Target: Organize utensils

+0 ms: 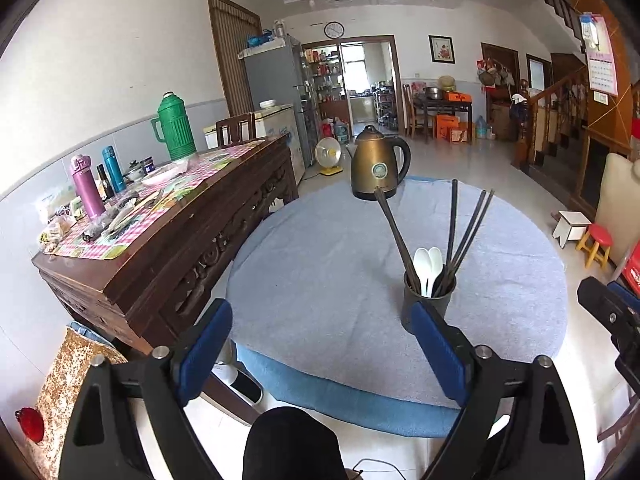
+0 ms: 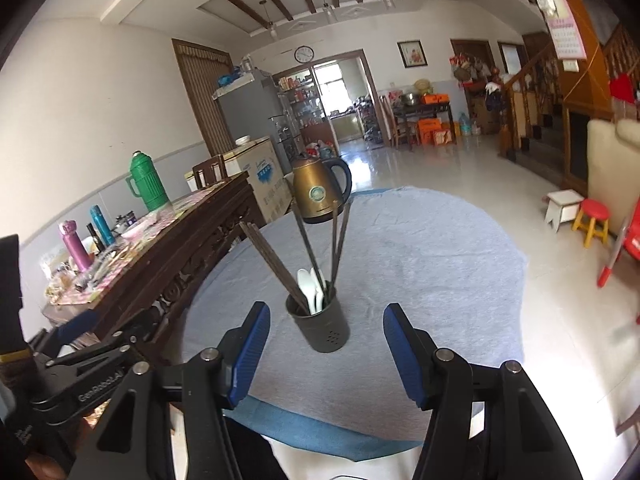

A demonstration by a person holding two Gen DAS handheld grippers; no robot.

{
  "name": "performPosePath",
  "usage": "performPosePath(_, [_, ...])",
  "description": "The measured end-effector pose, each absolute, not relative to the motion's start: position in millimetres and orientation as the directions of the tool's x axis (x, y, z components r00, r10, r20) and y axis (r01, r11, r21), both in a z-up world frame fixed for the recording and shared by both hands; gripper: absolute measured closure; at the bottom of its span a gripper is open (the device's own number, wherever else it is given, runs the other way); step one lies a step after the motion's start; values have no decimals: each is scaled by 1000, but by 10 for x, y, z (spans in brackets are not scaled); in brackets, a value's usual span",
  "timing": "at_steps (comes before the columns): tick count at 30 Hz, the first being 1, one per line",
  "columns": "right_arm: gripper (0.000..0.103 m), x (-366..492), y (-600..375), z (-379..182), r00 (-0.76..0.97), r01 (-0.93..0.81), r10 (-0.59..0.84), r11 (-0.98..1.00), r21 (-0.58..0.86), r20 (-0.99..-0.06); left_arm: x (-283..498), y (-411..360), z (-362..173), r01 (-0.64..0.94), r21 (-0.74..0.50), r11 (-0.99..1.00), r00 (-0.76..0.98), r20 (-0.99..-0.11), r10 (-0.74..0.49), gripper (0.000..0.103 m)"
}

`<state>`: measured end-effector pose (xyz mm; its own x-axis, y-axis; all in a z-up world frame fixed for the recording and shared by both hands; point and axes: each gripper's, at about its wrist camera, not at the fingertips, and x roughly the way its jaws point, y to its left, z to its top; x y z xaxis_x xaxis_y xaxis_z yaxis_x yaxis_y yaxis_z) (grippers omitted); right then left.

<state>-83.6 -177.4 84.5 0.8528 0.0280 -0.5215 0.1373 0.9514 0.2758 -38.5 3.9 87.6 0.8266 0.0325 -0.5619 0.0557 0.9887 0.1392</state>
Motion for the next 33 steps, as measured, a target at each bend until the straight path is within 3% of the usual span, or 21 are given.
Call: performPosePath(33, [39, -834, -1702, 757, 854, 129, 20, 960, 249, -520, -525, 17, 873, 65, 139, 988, 852, -524, 18, 11])
